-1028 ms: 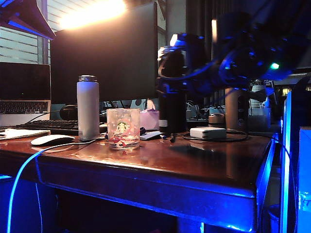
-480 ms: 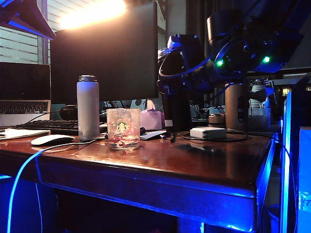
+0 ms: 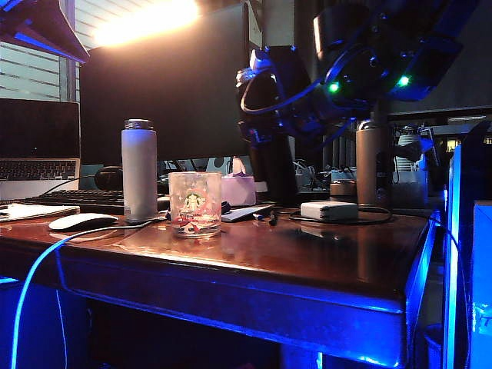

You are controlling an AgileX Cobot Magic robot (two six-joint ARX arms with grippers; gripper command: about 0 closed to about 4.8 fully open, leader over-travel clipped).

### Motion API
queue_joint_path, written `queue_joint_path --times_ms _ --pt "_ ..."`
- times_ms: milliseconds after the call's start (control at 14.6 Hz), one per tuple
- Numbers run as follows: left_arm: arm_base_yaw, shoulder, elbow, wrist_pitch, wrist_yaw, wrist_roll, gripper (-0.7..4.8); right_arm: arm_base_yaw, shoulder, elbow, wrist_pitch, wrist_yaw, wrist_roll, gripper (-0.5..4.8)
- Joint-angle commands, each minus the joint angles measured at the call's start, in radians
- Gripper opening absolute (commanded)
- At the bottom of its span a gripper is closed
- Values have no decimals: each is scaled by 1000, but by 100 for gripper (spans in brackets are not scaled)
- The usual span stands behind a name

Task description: Pick up the black thermos, pour a little water from inside into the glass cup, then place the black thermos back on the table.

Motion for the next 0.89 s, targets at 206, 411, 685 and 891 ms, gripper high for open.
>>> queue_joint_path --times_ms 206,411,685,891 --pt "0 -3 5 0 8 -3 28 13 6 29 10 37 -80 157" --pt "0 -3 5 0 8 -16 28 30 12 30 -4 77 -162 157" --pt "0 -3 5 0 8 -16 28 52 25 59 -44 100 -217 157" --pt "0 -3 5 0 8 -16 28 66 41 105 -70 128 -230 157"
